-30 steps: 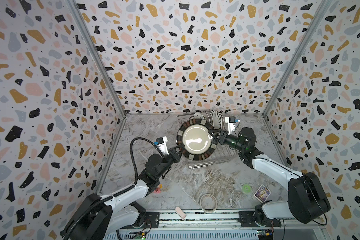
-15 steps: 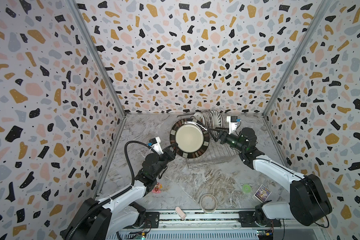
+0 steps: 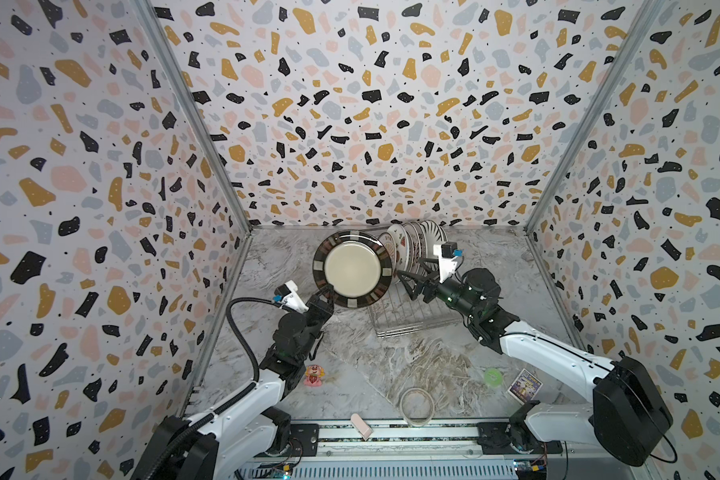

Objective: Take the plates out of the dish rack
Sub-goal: 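Carry the dark plate away from the rack and lower it onto the table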

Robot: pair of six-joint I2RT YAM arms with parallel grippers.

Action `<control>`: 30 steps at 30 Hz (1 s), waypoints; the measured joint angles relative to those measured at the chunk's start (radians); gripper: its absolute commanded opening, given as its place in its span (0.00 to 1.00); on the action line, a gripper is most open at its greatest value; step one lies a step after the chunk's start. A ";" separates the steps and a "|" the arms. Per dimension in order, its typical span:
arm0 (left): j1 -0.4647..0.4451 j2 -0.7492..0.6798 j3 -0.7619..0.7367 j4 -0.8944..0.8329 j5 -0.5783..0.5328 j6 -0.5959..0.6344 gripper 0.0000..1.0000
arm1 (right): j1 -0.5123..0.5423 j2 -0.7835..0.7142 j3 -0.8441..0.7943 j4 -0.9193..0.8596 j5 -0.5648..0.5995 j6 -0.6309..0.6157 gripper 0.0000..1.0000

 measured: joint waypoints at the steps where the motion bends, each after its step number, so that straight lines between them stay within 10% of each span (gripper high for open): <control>1: 0.009 -0.011 -0.007 -0.001 -0.016 -0.005 0.00 | 0.019 0.006 0.006 -0.002 0.012 -0.013 0.99; 30: 0.255 0.223 -0.032 -0.028 -0.269 -0.104 0.00 | 0.342 0.549 0.495 -0.155 0.069 -0.277 0.99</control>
